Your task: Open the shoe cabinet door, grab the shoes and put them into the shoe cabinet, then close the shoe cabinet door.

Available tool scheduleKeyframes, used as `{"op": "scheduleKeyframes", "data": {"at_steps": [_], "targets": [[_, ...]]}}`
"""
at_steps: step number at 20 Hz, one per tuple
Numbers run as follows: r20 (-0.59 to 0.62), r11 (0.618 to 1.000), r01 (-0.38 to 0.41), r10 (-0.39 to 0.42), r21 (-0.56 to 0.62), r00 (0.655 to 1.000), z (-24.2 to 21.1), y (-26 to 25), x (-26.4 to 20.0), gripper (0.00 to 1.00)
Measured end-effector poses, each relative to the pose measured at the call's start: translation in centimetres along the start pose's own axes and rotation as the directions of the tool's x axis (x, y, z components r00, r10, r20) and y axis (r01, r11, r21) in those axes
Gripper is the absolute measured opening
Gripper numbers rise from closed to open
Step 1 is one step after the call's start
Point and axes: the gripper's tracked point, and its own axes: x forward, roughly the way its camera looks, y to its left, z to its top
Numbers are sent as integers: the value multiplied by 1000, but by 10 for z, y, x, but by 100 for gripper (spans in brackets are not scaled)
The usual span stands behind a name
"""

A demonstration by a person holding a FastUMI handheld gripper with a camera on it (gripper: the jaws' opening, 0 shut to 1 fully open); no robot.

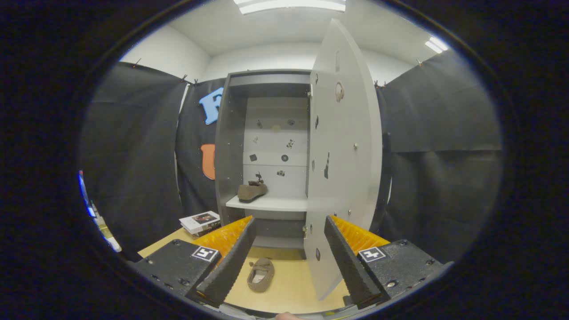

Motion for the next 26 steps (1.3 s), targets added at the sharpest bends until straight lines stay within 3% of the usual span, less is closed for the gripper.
{"op": "scheduleKeyframes", "data": {"at_steps": [6,15,19,23,26], "targets": [[-112,998,-59,61,20,992,-74,19,57,100],[-267,979,-204,192,-16,944,-216,94,137,98],[-344,974,-218,223,55,912,-279,123,166,98],[-439,975,-184,221,126,871,-336,138,195,95],[-463,973,-158,218,166,859,-359,143,213,85]]}}
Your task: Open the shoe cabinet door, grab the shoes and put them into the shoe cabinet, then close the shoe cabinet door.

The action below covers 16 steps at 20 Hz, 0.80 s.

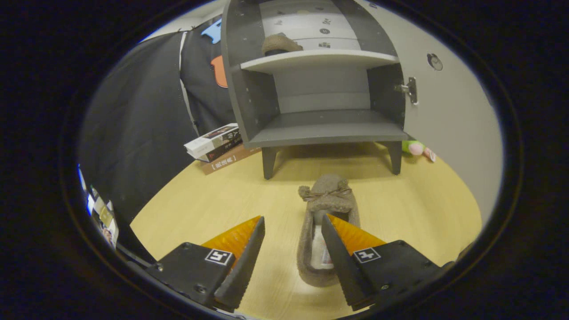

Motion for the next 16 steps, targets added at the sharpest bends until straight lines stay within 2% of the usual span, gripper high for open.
{"op": "scheduleKeyframes", "data": {"at_steps": [3,7,9,10,13,16], "targets": [[-54,997,40,-37,61,998,-14,-10,22,73],[15,995,48,-49,83,999,1,-17,47,54],[40,995,3,-7,95,999,1,-16,54,9],[54,994,-4,-2,112,999,5,-18,53,4],[136,994,28,-42,101,990,23,-27,30,4],[200,998,16,-28,63,979,40,-20,4,4]]}}
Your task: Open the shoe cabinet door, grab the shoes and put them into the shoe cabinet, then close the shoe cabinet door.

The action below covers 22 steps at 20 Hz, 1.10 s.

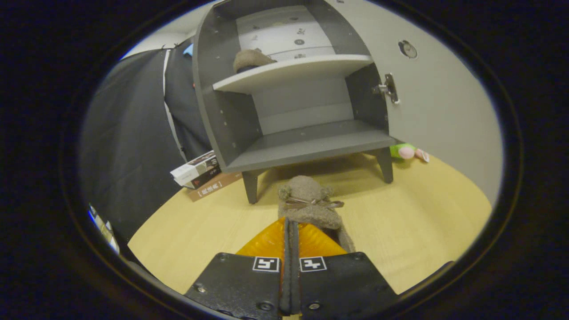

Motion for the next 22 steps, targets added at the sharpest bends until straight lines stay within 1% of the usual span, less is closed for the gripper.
{"op": "scheduleKeyframes", "data": {"at_steps": [3,6,12,15,18,22], "targets": [[80,999,-21,24,-30,996,32,12,-32,3],[162,997,-53,60,-49,985,63,28,-61,4],[264,993,-86,103,-75,959,120,48,-111,4],[307,992,-91,112,-84,945,153,54,-130,4],[350,990,-98,127,-99,928,197,63,-149,4],[398,988,-67,119,-142,909,263,70,-178,4]]}}
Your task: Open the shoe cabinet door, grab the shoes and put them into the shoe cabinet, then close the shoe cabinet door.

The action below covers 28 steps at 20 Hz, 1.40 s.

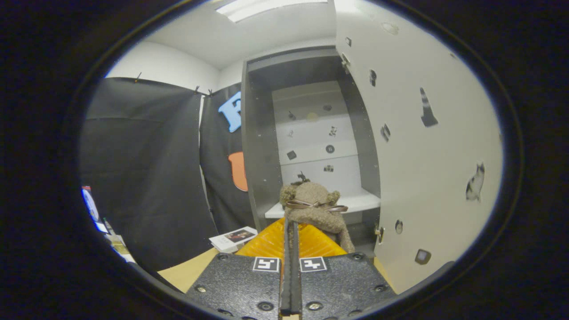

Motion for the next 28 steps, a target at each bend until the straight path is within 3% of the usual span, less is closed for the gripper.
{"op": "scheduleKeyframes", "data": {"at_steps": [9,14,21,28], "targets": [[196,993,113,-103,-39,975,139,-21,24,4],[162,980,164,-145,-111,976,157,-36,74,4],[18,977,182,-181,-111,983,132,-58,166,4],[-67,952,225,-243,-210,968,86,-96,251,5]]}}
